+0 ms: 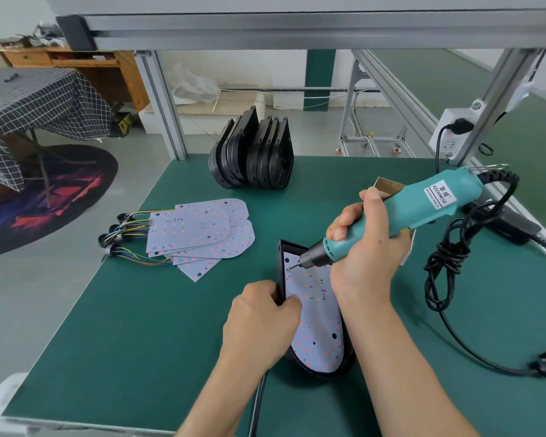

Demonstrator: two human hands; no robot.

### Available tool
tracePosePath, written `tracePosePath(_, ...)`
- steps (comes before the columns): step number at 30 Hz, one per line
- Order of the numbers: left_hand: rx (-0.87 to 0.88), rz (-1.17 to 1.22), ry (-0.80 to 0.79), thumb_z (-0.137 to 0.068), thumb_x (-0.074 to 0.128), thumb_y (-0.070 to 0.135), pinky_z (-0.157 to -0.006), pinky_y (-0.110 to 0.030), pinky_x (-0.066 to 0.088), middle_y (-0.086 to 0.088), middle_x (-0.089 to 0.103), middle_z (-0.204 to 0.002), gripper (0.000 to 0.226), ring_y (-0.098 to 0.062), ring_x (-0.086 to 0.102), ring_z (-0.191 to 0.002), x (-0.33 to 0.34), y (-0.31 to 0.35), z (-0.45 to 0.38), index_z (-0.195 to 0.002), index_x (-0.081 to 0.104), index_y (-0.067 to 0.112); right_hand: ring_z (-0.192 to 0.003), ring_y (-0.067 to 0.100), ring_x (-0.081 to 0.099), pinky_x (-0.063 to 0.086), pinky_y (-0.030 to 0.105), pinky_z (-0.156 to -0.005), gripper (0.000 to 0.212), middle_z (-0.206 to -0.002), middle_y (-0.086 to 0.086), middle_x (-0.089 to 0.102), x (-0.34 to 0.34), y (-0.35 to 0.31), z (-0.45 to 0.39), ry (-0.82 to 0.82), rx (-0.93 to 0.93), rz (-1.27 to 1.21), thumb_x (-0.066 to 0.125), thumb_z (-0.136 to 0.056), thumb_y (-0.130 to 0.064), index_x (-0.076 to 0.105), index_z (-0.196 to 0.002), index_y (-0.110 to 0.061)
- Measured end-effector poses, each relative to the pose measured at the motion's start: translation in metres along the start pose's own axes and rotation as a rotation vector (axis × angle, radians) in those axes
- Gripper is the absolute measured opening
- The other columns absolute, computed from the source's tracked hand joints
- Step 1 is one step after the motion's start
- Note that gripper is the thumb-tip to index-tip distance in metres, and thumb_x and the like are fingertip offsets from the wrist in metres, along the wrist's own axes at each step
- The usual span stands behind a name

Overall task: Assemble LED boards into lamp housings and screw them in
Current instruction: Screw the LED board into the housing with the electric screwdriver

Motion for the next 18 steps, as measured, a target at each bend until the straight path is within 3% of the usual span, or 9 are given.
tracePosePath(6,0.01,-0.068,0.036,-0.077,0.058,0.039,-0.055,-0.03,0.037,0.008,0.04,-0.052,0.035,-0.023,0.049,-0.059,-0.001,0.0,0.002,-0.065,0.034,0.017,-0.042,0.022,0.04,0.037,0.03,-0.052,0.031,-0.056,0.005,0.051,0.01,-0.006,0.005,-0.045,-0.034,0.046,0.063,-0.095,-0.015,0.064,-0.072,-0.035)
tracePosePath(13,0.001,-0.13,0.091,-0.084,0.061,0.036,-0.054,-0.029,0.037,-0.011,0.066,-0.069,0.037,-0.025,0.041,-0.059,-0.005,0.006,0.004,-0.065,0.037,0.015,-0.044,0.023,0.042,0.038,0.03,-0.052,0.016,-0.054,0.001,0.052,0.026,-0.01,0.013,-0.167,-0.105,0.166,0.066,-0.088,-0.03,0.062,-0.074,-0.036)
tracePosePath(18,-0.021,-0.157,0.102,-0.087,0.061,0.038,-0.053,-0.028,0.034,-0.002,0.056,-0.06,0.038,-0.025,0.042,-0.058,-0.006,0.006,0.006,-0.065,0.039,0.015,-0.042,0.021,0.041,0.038,0.028,-0.047,0.017,-0.054,0.0,0.052,0.031,-0.011,0.015,-0.173,-0.105,0.181,0.066,-0.088,-0.031,0.063,-0.073,-0.037)
Point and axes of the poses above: each hand's wrist, its own z-axis away from the middle knuckle, its own x-axis out of the palm, y = z × x, the point moved 6 cm from there along -z, towards the middle knuckle
